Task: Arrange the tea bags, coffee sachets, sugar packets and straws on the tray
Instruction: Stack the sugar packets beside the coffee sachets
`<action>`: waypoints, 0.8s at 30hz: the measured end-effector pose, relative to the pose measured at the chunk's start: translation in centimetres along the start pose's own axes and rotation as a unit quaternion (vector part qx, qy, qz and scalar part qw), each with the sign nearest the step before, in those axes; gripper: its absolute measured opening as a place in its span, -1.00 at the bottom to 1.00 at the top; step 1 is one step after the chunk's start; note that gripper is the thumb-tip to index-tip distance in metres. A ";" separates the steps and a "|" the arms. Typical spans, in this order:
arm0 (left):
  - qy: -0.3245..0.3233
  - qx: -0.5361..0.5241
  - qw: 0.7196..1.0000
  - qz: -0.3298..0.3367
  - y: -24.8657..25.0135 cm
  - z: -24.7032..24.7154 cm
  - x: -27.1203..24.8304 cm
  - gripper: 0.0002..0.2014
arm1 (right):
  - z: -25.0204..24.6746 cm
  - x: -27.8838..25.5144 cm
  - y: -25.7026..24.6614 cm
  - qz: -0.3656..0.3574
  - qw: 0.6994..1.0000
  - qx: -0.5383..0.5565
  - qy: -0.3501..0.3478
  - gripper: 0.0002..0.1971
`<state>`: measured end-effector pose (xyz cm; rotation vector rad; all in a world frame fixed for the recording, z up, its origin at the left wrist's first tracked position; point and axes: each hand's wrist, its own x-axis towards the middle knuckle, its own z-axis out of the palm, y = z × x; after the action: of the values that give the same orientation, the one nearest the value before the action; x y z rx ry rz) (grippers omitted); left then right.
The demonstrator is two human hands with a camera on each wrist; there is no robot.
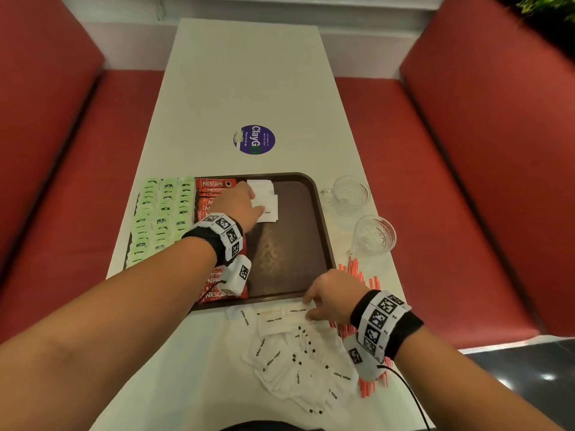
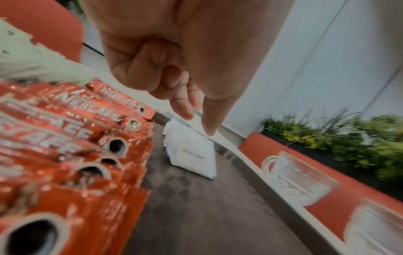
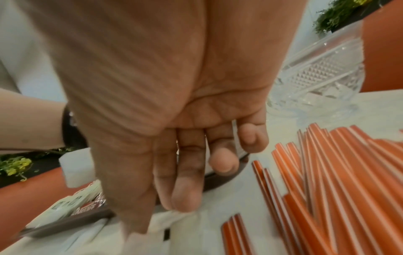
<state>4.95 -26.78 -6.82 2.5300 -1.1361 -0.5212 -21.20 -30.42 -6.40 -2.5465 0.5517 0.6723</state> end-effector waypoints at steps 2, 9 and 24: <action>-0.012 -0.014 0.998 0.063 0.4 -0.2 -2.4 -0.79 | 0.6 -0.2 -0.3 0.007 1.000 -0.014 0.009 -0.62; -0.199 0.098 0.930 0.292 -0.1 1.2 -12.8 -0.79 | 1.7 -0.8 -0.8 0.027 0.999 -0.027 0.018 -0.50; -0.193 0.184 0.901 0.342 -2.2 2.8 -17.1 -0.71 | 3.1 -1.5 -3.0 0.009 0.996 -0.070 0.062 -0.70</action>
<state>-5.42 -12.73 -6.88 2.1064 -2.3269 -0.6660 -22.06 -26.01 -7.11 -2.7324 0.5875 0.5790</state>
